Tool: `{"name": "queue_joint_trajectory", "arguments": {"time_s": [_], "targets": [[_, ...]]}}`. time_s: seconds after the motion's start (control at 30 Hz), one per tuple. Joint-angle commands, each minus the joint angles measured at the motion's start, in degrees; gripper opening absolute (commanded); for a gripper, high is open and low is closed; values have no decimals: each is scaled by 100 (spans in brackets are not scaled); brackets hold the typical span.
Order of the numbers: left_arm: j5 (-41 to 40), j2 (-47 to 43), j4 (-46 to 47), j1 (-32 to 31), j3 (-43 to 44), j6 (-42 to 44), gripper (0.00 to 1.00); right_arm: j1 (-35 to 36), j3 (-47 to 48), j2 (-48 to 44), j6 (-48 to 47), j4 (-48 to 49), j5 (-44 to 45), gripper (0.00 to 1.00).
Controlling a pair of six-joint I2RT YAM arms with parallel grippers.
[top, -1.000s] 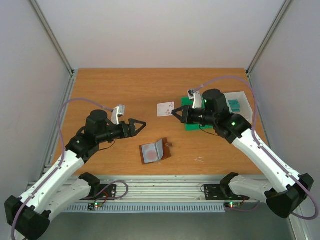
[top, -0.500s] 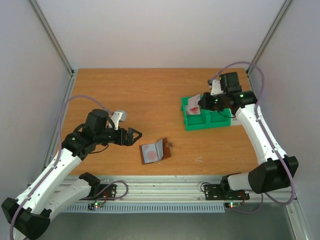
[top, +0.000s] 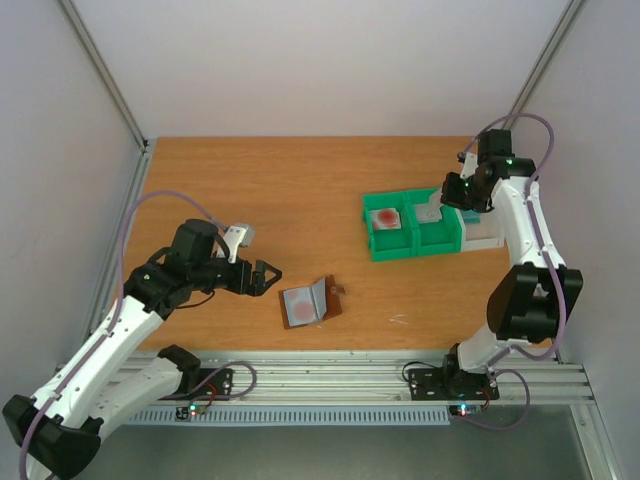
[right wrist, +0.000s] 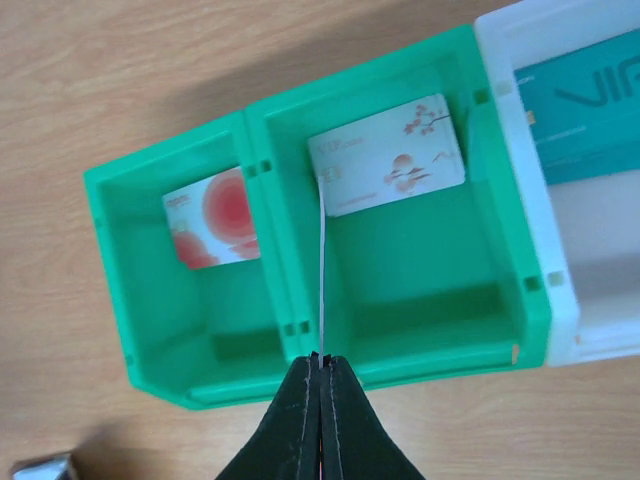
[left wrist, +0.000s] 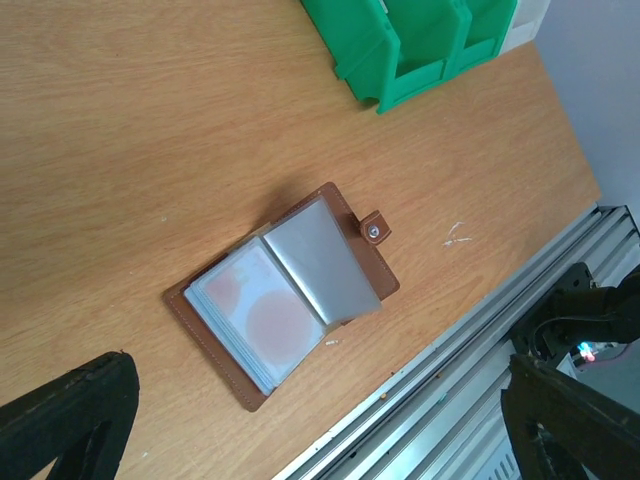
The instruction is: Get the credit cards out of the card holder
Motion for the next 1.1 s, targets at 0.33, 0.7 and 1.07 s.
{"name": "queue_joint_trajectory", "arguments": {"time_s": [0.33,0.7,1.07], "targets": [[-348,432,186,-16,350,-98,99,-338,1198,1572,-870,-416,-422,1],[-391,696,586,-16,397,-414,99,-347,1719,2389,-1262,-679,-889,1],[-101,984,815,-16,445,-654,99,-363,1926,3022,-1521,-549,-1056,2]]}}
